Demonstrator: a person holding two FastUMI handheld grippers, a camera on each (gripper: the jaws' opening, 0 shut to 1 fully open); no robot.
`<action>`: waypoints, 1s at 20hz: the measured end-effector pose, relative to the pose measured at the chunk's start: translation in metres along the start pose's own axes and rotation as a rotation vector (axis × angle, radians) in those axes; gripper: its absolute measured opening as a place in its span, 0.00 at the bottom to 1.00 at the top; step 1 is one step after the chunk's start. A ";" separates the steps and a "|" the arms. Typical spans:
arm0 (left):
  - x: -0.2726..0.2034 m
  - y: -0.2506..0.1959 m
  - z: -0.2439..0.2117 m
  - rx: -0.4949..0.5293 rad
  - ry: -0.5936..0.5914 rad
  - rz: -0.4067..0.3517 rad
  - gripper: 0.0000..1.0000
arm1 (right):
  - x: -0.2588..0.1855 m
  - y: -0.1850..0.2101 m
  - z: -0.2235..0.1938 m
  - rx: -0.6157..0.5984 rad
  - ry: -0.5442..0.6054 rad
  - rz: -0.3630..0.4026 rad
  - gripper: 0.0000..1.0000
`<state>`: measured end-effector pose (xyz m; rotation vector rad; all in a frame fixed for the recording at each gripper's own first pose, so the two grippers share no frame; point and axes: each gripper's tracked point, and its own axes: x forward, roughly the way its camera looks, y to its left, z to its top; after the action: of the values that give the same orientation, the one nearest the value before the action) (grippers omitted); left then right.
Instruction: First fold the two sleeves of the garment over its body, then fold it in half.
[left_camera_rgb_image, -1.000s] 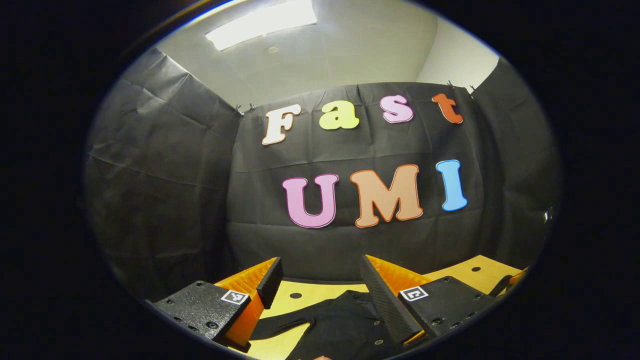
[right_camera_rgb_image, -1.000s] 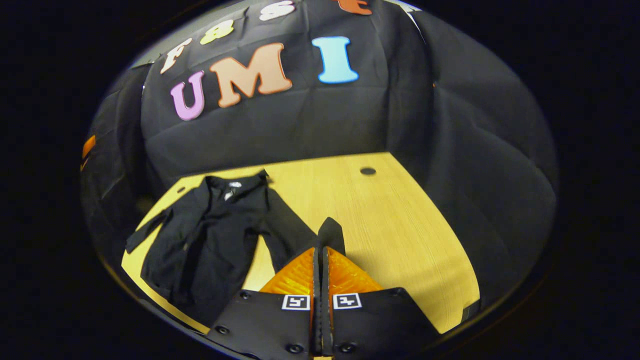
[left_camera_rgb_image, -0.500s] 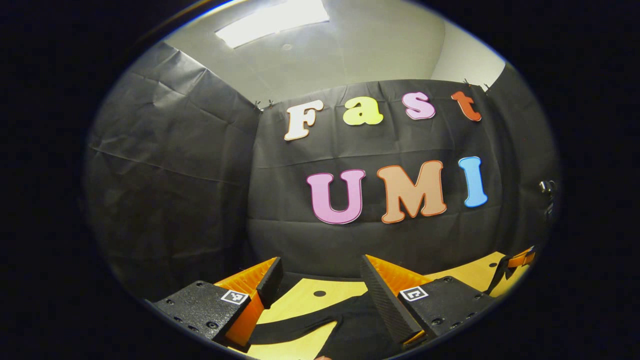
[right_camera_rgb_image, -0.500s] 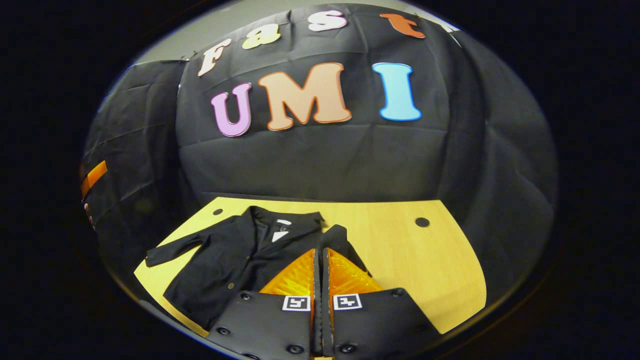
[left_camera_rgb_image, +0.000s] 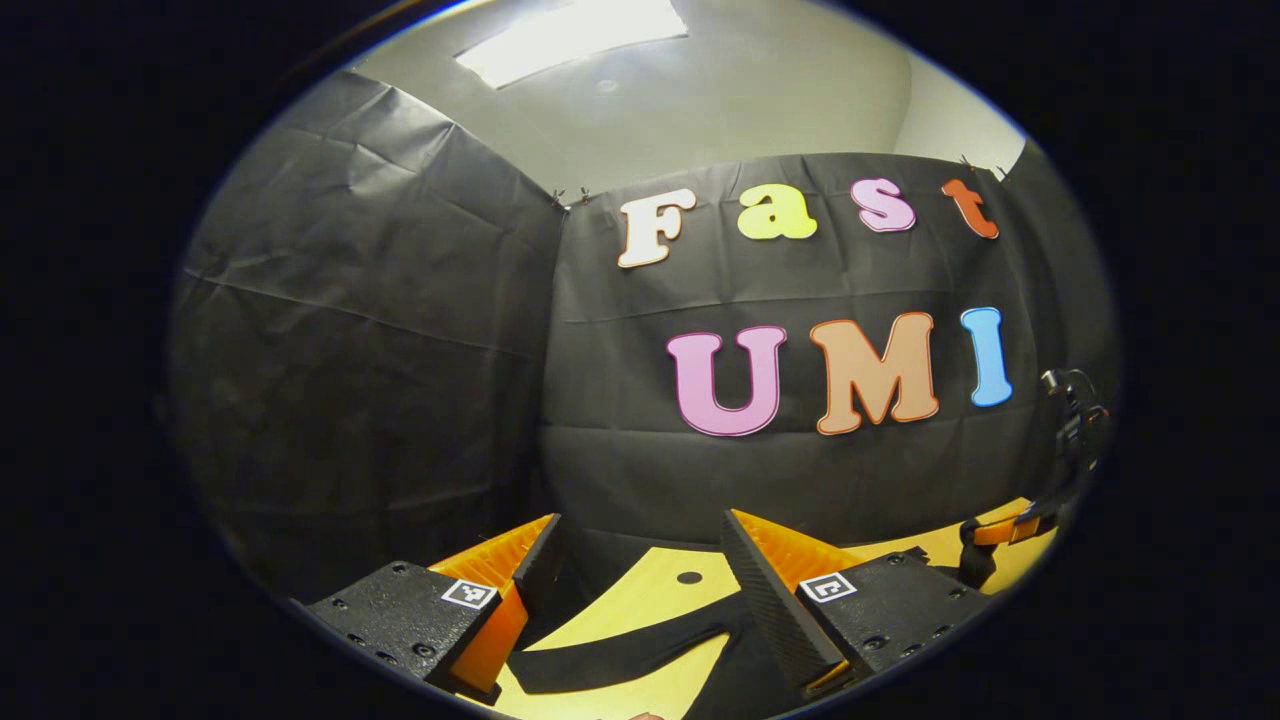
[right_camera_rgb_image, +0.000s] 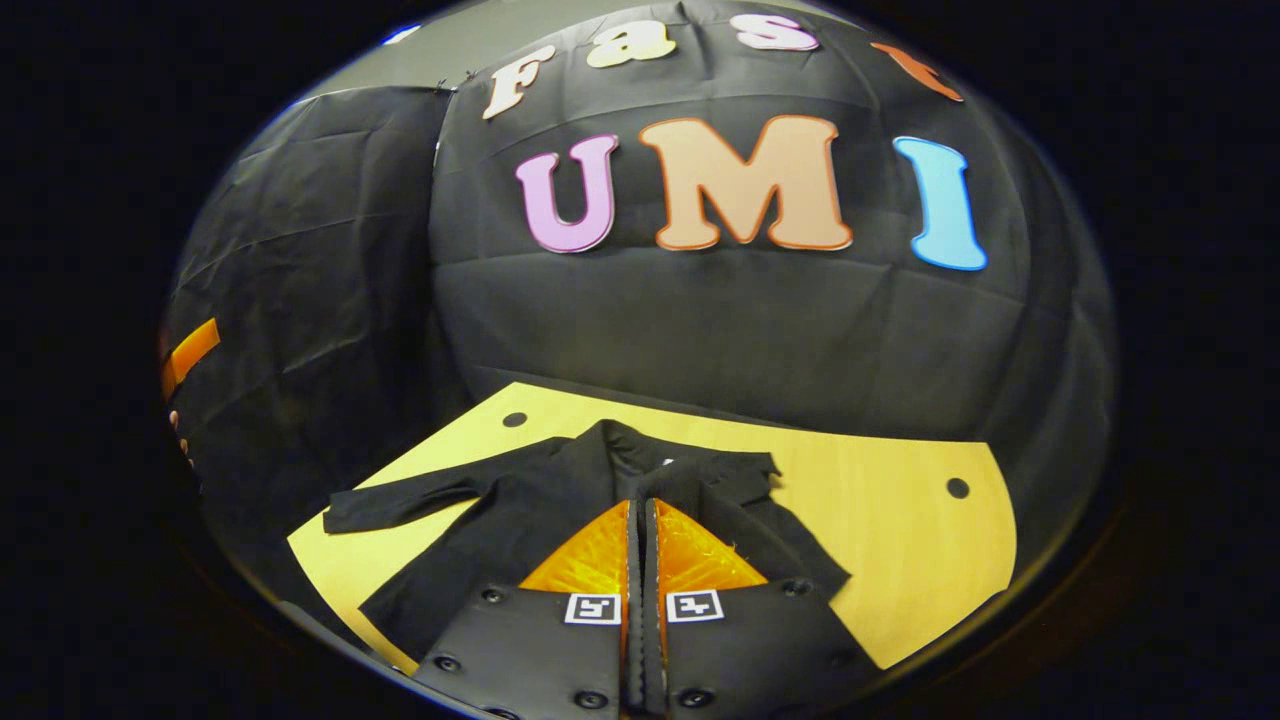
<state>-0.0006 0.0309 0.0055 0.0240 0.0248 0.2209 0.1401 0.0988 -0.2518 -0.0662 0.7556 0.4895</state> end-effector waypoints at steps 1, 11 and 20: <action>0.001 0.007 -0.002 0.004 0.001 0.007 0.99 | 0.012 0.012 -0.001 -0.007 0.010 0.010 0.02; 0.008 0.074 -0.017 0.045 0.035 0.070 0.99 | 0.128 0.086 -0.047 -0.090 0.148 0.023 0.02; 0.011 0.111 -0.033 0.064 0.068 0.113 0.94 | 0.185 0.141 -0.057 -0.105 0.162 0.082 0.06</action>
<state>-0.0154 0.1424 -0.0248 0.0815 0.0986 0.3341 0.1552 0.2848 -0.4012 -0.1753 0.8932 0.6072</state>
